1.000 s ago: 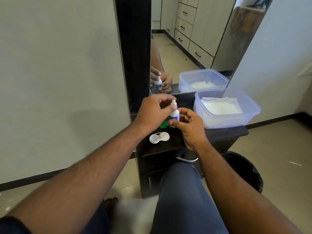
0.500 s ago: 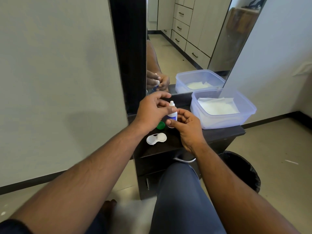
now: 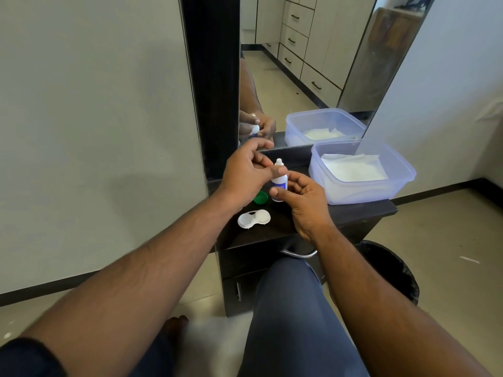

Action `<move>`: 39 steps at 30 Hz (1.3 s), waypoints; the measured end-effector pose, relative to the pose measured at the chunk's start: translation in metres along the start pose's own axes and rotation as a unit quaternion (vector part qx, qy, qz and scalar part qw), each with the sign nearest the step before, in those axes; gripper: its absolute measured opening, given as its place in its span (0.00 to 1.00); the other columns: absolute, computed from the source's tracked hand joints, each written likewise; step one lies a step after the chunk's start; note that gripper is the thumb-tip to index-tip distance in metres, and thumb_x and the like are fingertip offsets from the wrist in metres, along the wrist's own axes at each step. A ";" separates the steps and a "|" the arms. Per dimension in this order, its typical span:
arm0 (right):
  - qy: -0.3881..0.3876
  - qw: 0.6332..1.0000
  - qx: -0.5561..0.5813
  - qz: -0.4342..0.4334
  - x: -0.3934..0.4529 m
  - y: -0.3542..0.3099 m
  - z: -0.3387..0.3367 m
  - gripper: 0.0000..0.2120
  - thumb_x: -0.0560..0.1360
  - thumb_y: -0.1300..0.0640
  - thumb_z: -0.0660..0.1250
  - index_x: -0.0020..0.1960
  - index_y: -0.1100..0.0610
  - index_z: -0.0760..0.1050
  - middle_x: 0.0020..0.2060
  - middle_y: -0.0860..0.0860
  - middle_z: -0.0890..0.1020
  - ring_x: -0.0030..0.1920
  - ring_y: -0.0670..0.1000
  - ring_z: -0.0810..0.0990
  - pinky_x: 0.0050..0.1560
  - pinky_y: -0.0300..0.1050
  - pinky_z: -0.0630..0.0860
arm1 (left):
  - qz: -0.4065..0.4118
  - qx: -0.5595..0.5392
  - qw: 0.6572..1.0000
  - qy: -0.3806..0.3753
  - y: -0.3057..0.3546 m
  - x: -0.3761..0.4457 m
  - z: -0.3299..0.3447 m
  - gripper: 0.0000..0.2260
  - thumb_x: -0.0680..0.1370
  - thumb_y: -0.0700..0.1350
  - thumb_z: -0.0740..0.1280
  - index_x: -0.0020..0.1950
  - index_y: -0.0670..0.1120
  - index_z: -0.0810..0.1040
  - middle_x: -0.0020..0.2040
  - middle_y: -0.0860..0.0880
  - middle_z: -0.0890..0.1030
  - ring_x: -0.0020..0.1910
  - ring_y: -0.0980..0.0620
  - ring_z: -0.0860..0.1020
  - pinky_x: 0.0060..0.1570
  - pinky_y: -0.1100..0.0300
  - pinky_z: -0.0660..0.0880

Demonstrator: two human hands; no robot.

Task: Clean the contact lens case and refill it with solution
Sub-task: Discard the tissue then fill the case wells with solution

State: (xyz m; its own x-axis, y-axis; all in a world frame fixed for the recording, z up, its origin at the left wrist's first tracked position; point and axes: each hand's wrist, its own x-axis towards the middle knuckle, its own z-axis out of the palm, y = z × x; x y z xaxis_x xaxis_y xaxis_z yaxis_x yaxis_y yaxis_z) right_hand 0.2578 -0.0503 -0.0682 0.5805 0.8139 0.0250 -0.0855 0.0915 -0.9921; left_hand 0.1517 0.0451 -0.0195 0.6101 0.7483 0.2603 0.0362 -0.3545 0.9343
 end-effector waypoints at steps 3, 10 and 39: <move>0.004 1.000 0.007 0.001 0.000 0.001 0.000 0.18 0.69 0.66 0.74 0.57 0.56 0.78 0.52 0.54 0.84 0.53 0.52 0.83 0.58 0.53 0.78 | 0.006 -0.013 1.000 0.013 -0.004 0.000 -0.002 0.15 0.75 0.36 0.70 0.60 0.46 0.75 0.41 0.45 0.82 0.40 0.54 0.82 0.43 0.63 0.79; -0.015 1.000 -0.003 0.004 0.002 0.003 -0.001 0.18 0.70 0.67 0.72 0.59 0.59 0.78 0.52 0.56 0.84 0.53 0.54 0.83 0.58 0.56 0.78 | 0.011 0.013 1.000 0.025 -0.006 -0.004 0.007 0.10 0.71 0.45 0.75 0.49 0.44 0.80 0.41 0.47 0.82 0.41 0.52 0.81 0.40 0.61 0.80; -0.051 0.998 -0.007 -0.029 0.003 0.003 -0.002 0.14 0.67 0.62 0.75 0.51 0.57 0.77 0.44 0.53 0.84 0.46 0.50 0.82 0.49 0.43 0.78 | 0.039 -0.070 0.996 -0.040 0.004 0.005 -0.008 0.07 0.73 0.37 0.72 0.51 0.40 0.82 0.45 0.47 0.84 0.45 0.53 0.83 0.45 0.63 0.79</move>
State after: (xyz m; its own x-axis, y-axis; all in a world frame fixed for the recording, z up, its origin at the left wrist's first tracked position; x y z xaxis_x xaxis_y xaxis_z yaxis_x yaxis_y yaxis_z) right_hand 0.2604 -0.0486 -0.0717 0.4978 0.8622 0.0936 -0.0436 0.1327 -0.9902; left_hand 0.1483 0.0520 -0.0122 0.6683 0.6724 0.3181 -0.1205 -0.3242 0.9383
